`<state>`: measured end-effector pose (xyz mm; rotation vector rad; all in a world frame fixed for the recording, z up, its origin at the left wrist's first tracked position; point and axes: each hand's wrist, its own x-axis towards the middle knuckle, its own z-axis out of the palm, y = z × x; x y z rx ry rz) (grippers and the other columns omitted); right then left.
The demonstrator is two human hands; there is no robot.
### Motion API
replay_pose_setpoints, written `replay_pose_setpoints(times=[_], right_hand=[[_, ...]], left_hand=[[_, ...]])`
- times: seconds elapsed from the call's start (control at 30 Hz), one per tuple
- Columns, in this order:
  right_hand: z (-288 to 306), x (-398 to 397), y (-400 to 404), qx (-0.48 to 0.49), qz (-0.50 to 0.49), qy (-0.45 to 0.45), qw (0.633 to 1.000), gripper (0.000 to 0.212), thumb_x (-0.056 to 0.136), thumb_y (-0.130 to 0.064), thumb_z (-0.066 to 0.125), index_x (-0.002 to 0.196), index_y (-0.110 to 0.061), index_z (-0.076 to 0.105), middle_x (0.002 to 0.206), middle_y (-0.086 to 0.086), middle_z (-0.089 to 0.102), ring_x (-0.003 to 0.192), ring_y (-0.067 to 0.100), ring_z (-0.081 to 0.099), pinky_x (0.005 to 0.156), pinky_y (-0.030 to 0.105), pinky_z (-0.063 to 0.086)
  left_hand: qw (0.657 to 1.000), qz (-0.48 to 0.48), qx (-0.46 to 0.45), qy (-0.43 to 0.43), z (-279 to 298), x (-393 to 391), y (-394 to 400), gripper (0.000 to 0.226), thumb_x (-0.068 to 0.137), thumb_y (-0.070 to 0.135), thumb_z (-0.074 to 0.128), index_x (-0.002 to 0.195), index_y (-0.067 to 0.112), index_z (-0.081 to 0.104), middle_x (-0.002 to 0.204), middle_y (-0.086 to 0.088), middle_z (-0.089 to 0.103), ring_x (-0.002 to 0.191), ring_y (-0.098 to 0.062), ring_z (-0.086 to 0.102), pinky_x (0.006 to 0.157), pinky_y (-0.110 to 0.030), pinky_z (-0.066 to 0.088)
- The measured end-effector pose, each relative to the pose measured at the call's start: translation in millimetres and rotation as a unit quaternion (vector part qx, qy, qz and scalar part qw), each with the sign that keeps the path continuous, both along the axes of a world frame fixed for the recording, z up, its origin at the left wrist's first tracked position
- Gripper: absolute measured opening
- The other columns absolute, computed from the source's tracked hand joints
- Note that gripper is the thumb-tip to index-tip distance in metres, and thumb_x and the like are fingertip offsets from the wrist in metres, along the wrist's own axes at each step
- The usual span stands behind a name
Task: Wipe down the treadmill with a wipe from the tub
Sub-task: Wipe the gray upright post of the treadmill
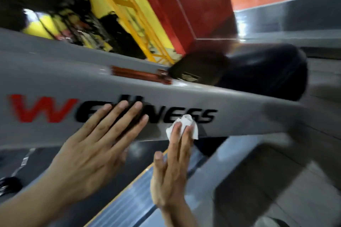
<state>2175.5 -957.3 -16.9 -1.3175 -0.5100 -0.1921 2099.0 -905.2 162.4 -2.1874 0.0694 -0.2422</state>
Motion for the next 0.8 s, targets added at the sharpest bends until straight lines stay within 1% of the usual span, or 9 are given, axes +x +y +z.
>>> replay_pose_setpoints(times=[0.13,0.23,0.3,0.37,0.43,0.53,0.6,0.7,0.8], right_hand=[[0.0,1.2,7.1,-0.067,-0.026,-0.101,0.992,0.062,0.107,-0.043,0.023,0.159,-0.010,0.022,0.167,0.018,0.014,0.154,0.036,0.016,0.122,0.057,0.020],[-2.1,20.6,12.9,-0.060,-0.061,0.050,0.995,0.066,0.106,-0.048,0.017,0.160,-0.009,0.017,0.168,0.017,0.010,0.155,0.034,0.013,0.119,0.061,0.021],[26.9,2.5,14.7,-0.051,-0.054,0.062,0.995,0.068,0.105,-0.051,0.019,0.161,-0.013,0.010,0.168,0.017,0.002,0.155,0.036,0.010,0.120,0.060,0.021],[65.3,-34.2,18.6,-0.047,-0.007,-0.083,0.995,0.068,0.103,-0.049,0.027,0.162,-0.018,0.011,0.168,0.018,0.004,0.155,0.038,0.008,0.122,0.059,0.017],[93.3,-68.3,26.7,-0.063,0.010,-0.232,0.971,0.067,0.101,-0.045,0.036,0.161,-0.018,0.017,0.167,0.017,0.011,0.155,0.036,0.012,0.123,0.057,0.015],[99.5,-70.4,29.3,-0.087,-0.021,-0.278,0.957,0.065,0.102,-0.040,0.039,0.161,-0.023,0.017,0.168,0.009,0.011,0.155,0.029,0.016,0.124,0.055,0.014],[68.9,-48.4,24.9,-0.114,-0.046,-0.263,0.957,0.066,0.102,-0.039,0.038,0.162,-0.026,0.013,0.168,0.009,0.012,0.155,0.028,0.015,0.123,0.058,0.013],[23.6,-18.6,13.7,-0.153,-0.065,-0.100,0.981,0.068,0.103,-0.036,0.035,0.162,-0.018,0.006,0.167,0.020,0.010,0.156,0.033,0.009,0.120,0.066,0.015],[31.2,-28.9,12.6,-0.134,-0.063,-0.028,0.989,0.070,0.101,-0.036,0.037,0.159,-0.004,0.014,0.166,0.025,0.010,0.155,0.036,0.008,0.119,0.065,0.017]], left_hand=[[0.992,0.054,0.106,-0.052,82.1,-64.0,14.3,0.060,0.099,0.030,0.041,0.158,0.022,0.034,0.167,-0.013,0.024,0.155,-0.034,0.020,0.126,-0.050,0.013],[0.984,0.083,0.109,-0.118,118.3,-91.3,26.3,0.059,0.104,0.036,0.031,0.162,0.026,0.023,0.169,-0.011,0.015,0.156,-0.035,0.010,0.126,-0.053,0.008],[0.978,0.085,0.141,-0.128,128.6,-98.1,31.2,0.059,0.105,0.038,0.030,0.162,0.023,0.023,0.169,-0.013,0.015,0.156,-0.037,0.011,0.127,-0.052,0.009],[0.972,0.077,0.181,-0.127,126.9,-99.2,31.9,0.059,0.105,0.037,0.033,0.160,0.019,0.028,0.168,-0.016,0.019,0.154,-0.039,0.017,0.126,-0.053,0.016],[0.972,0.073,0.186,-0.123,126.0,-98.2,30.8,0.060,0.104,0.037,0.035,0.160,0.019,0.028,0.167,-0.017,0.020,0.154,-0.039,0.020,0.124,-0.054,0.019],[0.969,0.082,0.195,-0.128,128.6,-98.5,30.8,0.061,0.104,0.038,0.035,0.161,0.021,0.025,0.168,-0.016,0.019,0.155,-0.037,0.017,0.126,-0.052,0.016],[0.966,0.078,0.208,-0.136,126.9,-96.6,30.7,0.061,0.103,0.037,0.035,0.161,0.020,0.025,0.167,-0.016,0.020,0.154,-0.037,0.018,0.126,-0.052,0.018],[0.966,0.061,0.211,-0.135,127.5,-93.3,31.7,0.062,0.103,0.037,0.037,0.161,0.019,0.025,0.167,-0.016,0.021,0.154,-0.037,0.021,0.124,-0.054,0.022],[0.967,0.050,0.200,-0.148,127.2,-95.6,32.3,0.063,0.102,0.035,0.040,0.161,0.019,0.026,0.167,-0.016,0.023,0.153,-0.037,0.023,0.123,-0.054,0.025]])
